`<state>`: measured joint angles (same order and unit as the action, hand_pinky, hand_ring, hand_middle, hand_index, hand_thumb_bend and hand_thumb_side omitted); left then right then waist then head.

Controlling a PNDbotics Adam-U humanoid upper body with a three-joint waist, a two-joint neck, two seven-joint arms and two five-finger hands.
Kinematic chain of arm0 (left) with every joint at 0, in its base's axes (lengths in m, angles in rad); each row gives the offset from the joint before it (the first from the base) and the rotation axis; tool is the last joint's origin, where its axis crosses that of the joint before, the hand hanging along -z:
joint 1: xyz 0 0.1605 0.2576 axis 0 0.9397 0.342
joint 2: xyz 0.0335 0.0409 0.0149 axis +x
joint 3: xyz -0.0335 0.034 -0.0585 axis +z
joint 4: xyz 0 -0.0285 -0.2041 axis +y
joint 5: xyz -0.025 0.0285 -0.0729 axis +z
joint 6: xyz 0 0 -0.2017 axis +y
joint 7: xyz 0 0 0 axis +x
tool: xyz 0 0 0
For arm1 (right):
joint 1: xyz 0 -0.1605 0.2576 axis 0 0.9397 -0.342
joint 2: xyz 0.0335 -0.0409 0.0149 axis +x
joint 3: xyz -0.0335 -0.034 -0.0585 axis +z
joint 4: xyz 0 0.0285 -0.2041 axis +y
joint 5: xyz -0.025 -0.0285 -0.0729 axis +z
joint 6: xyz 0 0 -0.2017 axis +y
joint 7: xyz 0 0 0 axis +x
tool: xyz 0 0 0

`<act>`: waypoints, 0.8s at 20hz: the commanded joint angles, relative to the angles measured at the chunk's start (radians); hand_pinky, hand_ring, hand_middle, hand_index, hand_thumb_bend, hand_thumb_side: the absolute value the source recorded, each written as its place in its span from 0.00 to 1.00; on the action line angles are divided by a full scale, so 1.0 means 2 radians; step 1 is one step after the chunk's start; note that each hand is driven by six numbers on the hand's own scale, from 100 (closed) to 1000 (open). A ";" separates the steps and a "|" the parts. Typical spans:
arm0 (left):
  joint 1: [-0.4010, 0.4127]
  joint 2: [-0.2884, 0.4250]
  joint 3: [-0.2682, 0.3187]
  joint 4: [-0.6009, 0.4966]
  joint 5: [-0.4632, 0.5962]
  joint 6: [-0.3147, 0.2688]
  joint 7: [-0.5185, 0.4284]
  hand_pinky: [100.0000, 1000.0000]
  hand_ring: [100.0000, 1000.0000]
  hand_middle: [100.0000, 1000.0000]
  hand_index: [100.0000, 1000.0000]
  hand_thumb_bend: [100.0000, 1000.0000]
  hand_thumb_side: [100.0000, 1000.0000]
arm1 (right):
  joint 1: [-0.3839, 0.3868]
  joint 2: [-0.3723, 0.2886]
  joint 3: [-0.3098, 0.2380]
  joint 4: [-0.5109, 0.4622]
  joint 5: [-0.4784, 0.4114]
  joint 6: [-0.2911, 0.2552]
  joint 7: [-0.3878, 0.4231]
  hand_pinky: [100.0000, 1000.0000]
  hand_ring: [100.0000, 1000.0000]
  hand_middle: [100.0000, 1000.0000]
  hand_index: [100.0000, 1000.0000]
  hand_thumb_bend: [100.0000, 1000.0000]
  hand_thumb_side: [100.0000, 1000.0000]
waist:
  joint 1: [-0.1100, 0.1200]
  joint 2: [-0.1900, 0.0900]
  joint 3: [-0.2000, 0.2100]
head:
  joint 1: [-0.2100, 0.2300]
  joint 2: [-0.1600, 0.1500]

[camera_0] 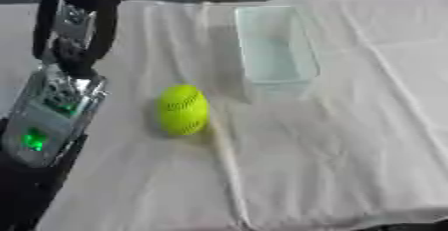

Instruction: Pick up objects on the table and place them in the box.

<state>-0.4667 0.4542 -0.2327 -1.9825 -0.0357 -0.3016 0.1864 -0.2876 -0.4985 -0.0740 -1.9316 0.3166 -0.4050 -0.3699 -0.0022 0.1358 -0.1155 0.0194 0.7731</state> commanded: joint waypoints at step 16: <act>-0.006 0.013 0.003 -0.009 -0.003 -0.001 0.002 0.63 0.62 0.90 0.92 0.27 1.00 | -0.005 -0.015 -0.004 -0.006 -0.002 -0.001 -0.001 0.57 0.67 0.73 0.90 0.00 1.00 | 0.001 -0.008 -0.001 | 0.031 -0.006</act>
<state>-0.4667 0.4585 -0.2326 -1.9827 -0.0370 -0.3036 0.1885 -0.2876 -0.4989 -0.0741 -1.9316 0.3166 -0.4053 -0.3701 0.0015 0.1357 -0.1155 0.0680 0.7726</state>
